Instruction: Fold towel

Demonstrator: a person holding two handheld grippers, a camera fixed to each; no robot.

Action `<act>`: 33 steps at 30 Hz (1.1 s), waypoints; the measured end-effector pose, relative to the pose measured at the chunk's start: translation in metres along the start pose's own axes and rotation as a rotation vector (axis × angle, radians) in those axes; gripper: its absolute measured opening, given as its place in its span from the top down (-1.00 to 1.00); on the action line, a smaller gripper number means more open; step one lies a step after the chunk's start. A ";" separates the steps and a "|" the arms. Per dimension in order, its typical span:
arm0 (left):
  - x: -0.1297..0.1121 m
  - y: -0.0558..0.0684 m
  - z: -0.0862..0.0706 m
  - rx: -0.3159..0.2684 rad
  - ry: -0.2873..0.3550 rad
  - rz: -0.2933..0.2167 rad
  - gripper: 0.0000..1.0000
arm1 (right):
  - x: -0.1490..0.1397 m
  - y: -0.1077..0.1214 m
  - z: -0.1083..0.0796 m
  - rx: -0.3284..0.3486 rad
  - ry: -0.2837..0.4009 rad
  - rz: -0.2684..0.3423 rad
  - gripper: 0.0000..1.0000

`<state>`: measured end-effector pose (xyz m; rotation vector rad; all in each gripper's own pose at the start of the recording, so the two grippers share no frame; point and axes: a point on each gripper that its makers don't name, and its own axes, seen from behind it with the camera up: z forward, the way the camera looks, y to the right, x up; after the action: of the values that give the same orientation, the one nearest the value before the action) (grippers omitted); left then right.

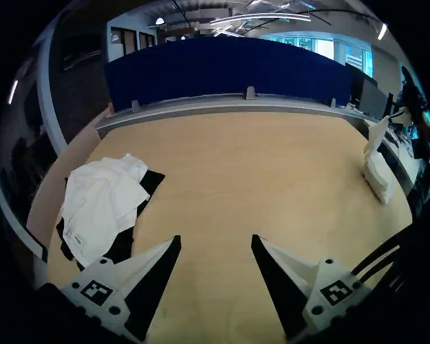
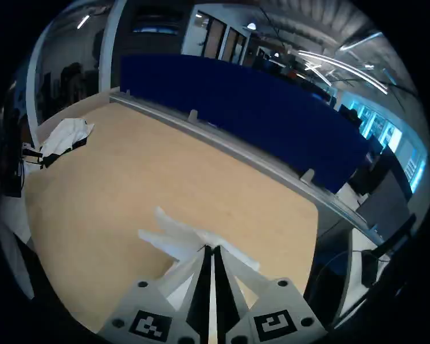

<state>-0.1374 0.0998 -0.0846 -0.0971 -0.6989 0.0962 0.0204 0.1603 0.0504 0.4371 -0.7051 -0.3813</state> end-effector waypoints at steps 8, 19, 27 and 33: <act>-0.001 0.001 -0.002 -0.003 -0.004 0.009 -0.82 | -0.055 0.002 -0.011 -0.012 -0.057 0.075 0.94; -0.003 0.003 -0.005 -0.006 -0.006 0.015 -0.82 | -0.127 0.003 -0.016 -0.042 -0.149 0.169 0.94; -0.004 0.002 -0.008 -0.002 -0.004 0.019 -0.81 | -0.169 0.003 -0.018 -0.071 -0.201 0.237 0.94; -0.004 0.002 -0.010 0.001 -0.003 0.019 -0.81 | -0.199 0.001 -0.014 -0.098 -0.238 0.293 0.94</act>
<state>-0.1337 0.1007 -0.0949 -0.1031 -0.7010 0.1147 -0.1087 0.2587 -0.0649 0.1921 -0.9637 -0.1906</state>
